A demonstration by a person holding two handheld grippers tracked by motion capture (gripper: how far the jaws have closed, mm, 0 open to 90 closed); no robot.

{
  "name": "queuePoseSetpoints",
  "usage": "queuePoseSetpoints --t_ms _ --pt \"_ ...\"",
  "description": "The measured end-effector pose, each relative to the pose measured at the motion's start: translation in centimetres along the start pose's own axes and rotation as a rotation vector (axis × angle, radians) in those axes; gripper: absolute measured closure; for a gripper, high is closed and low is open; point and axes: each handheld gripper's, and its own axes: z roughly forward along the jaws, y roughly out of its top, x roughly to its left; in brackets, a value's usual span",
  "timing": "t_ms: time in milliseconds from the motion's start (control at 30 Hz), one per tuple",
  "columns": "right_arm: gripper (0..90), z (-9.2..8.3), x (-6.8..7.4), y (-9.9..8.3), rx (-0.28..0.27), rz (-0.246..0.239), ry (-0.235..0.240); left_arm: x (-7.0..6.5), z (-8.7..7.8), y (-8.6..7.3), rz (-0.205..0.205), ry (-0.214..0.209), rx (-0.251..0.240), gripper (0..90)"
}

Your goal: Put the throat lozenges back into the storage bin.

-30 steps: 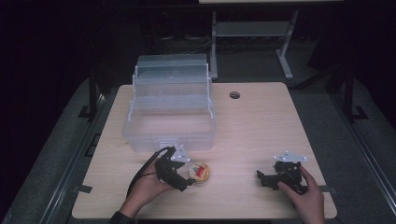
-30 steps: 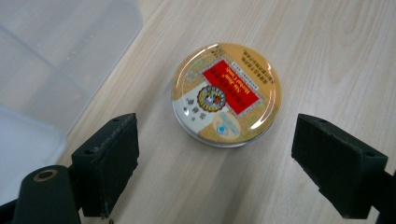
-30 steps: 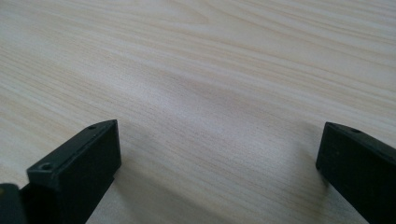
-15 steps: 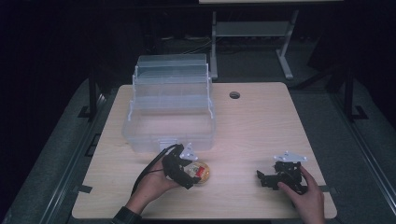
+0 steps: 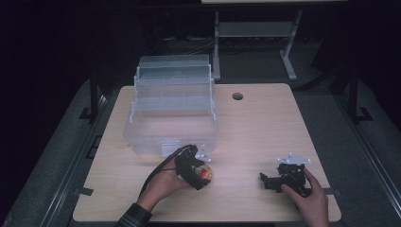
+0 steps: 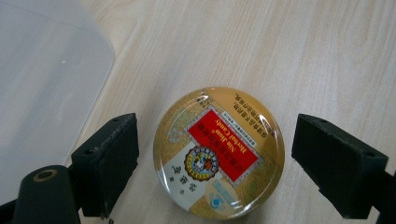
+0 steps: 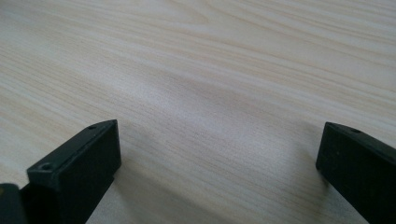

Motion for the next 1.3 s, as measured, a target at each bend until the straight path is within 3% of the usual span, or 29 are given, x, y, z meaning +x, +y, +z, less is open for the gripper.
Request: queuePoseSetpoints --t_ms 167,900,1300 --pt "0.0 0.0 0.0 0.0 0.000 0.000 0.000 0.0 0.5 0.2 0.007 -0.015 0.029 14.2" --pt "0.0 0.0 0.0 0.0 0.000 0.000 0.000 -0.1 2.1 0.3 0.039 -0.013 0.110 14.3" --pt "0.0 0.0 0.0 0.0 0.000 0.000 0.000 -0.1 2.1 0.2 0.031 -0.016 0.115 19.0"
